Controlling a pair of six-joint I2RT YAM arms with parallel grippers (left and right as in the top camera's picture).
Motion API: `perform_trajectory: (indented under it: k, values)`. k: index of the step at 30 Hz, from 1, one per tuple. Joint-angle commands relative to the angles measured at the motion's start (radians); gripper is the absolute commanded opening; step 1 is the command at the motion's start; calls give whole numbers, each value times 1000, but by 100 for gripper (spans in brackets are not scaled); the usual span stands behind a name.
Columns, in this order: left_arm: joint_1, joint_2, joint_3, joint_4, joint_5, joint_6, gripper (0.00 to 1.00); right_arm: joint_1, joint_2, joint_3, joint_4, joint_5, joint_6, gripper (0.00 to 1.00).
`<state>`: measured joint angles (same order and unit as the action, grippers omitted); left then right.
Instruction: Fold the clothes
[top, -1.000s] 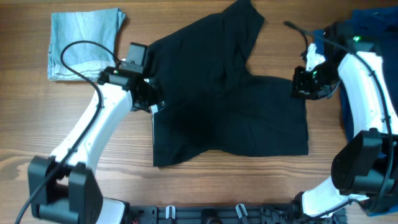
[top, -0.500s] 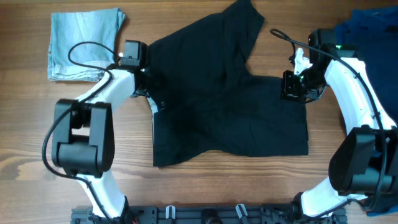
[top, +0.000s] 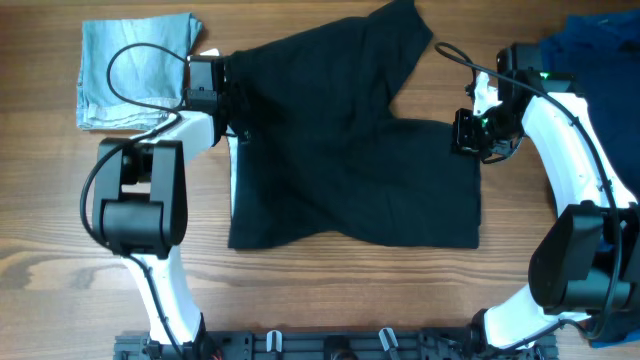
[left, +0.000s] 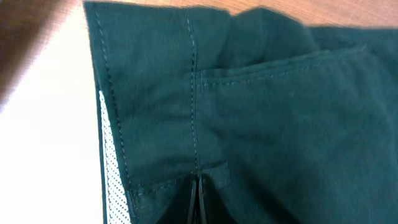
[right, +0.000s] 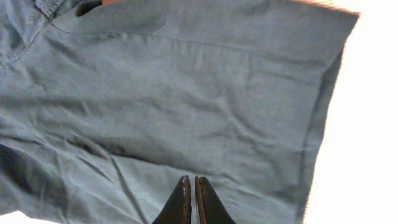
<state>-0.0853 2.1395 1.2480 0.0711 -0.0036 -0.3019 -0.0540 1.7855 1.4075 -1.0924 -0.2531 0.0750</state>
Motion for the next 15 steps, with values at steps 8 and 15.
perform_trajectory:
  k: [8,15]
  values:
    - [2,25,122,-50,1,145,5,1,-3,-2,160,0,-32,4]
    - [-42,-320,215,-549,203,-28,19,0,0,-10,181,217,23,10]
